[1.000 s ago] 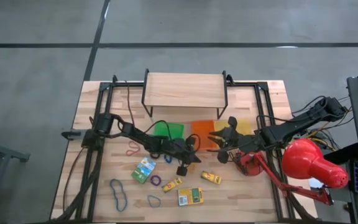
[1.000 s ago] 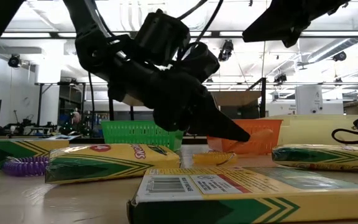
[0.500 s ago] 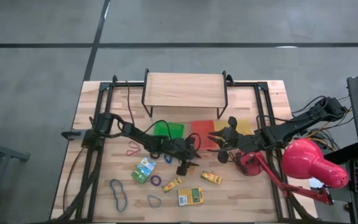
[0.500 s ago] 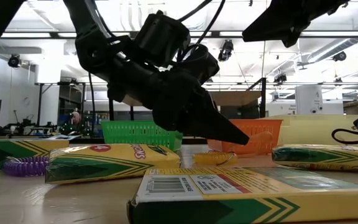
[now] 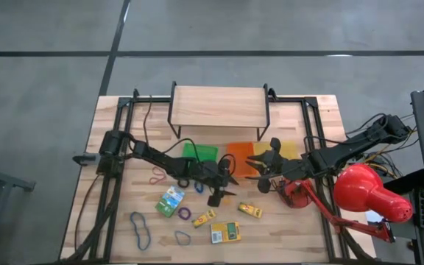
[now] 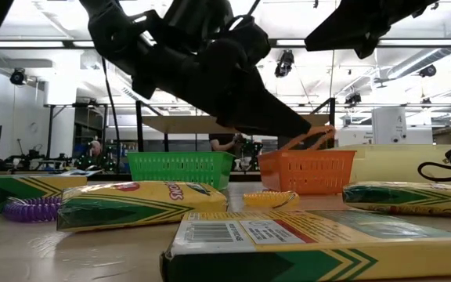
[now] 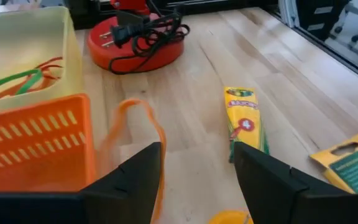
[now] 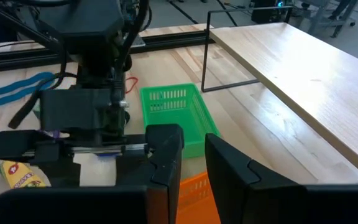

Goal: Pick & Place Office Desk Supplies
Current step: Put the orange rubber band into the yellow bin

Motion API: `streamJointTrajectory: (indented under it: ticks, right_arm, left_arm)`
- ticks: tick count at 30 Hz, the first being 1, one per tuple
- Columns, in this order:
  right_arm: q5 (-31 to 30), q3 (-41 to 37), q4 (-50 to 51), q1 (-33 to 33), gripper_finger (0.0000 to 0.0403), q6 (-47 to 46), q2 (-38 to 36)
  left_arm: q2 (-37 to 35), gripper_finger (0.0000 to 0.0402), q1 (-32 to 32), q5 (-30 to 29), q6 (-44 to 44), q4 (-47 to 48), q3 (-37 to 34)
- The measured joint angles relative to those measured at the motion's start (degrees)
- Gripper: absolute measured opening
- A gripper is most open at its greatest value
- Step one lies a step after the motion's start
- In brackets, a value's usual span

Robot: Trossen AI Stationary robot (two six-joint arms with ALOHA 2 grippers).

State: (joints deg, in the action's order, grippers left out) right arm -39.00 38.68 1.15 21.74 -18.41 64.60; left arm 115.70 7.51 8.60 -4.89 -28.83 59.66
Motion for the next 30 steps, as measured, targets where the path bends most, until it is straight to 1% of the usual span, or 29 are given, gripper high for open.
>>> streamJointTrajectory:
  ticks: [12,21,30]
  right_arm:
    - [0.0,0.0,0.0,0.0,0.0068,0.0,0.0]
    - [0.0,0.0,0.0,0.0,0.0068,0.0,0.0]
    - [0.0,-0.1,0.0,0.0,0.0068,0.0,0.0]
  left_arm:
    - [0.3,0.0205,0.1,0.0,-2.5,5.7,-0.1]
    - [5.8,0.0205,0.1,-1.1,-0.6,4.0,-0.1]
    - [5.2,0.0205,0.0,-1.2,-0.8,3.3,0.3]
